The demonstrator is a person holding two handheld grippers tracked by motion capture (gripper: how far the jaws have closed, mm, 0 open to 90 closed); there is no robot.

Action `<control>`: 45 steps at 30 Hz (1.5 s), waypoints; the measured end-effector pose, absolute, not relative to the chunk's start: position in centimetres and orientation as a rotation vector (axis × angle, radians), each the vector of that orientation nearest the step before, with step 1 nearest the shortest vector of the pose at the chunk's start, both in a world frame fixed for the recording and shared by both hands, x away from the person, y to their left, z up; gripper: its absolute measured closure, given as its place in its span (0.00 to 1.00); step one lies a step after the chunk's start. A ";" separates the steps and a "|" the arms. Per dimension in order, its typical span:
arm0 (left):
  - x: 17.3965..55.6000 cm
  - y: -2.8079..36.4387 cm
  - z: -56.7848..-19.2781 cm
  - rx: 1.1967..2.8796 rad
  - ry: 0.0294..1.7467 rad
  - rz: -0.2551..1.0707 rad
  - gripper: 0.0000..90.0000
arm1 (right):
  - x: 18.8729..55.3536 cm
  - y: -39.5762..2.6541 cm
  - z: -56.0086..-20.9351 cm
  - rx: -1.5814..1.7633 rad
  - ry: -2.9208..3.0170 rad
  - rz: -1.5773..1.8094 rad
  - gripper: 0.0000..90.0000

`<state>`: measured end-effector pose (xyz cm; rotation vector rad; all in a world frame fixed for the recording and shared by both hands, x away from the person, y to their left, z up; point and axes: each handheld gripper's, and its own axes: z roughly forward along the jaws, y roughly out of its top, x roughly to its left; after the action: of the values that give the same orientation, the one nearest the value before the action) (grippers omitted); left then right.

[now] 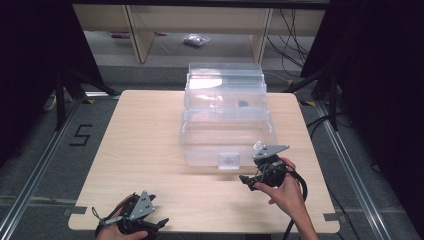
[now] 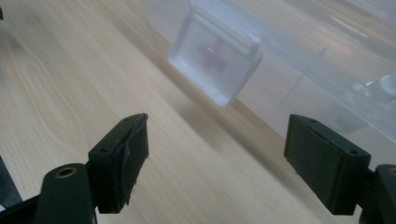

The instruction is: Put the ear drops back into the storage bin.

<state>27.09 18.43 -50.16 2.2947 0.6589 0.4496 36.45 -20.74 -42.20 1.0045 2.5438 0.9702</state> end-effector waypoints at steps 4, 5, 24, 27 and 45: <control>27.1 18.4 -50.2 2.290 0.663 0.448 0.19 | 36.1 -20.8 -42.7 1.001 2.545 0.982 0.25; 27.1 18.4 -50.2 2.291 0.662 0.448 0.19 | 35.9 -20.7 -42.9 1.027 2.532 0.990 0.25; 26.9 18.3 -50.3 2.279 0.682 0.420 0.19 | 34.8 -21.7 -45.3 1.059 2.509 1.025 0.24; 27.0 18.3 -50.2 2.286 0.670 0.426 0.19 | 34.4 -21.9 -45.6 1.083 2.509 1.003 0.24; 27.0 18.3 -50.3 2.273 0.669 0.426 0.19 | 32.8 -23.0 -46.6 1.129 2.484 1.038 0.23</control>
<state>27.03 18.30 -50.28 2.2729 0.6695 0.4262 32.76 -23.00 -46.56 1.1289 2.4837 1.0384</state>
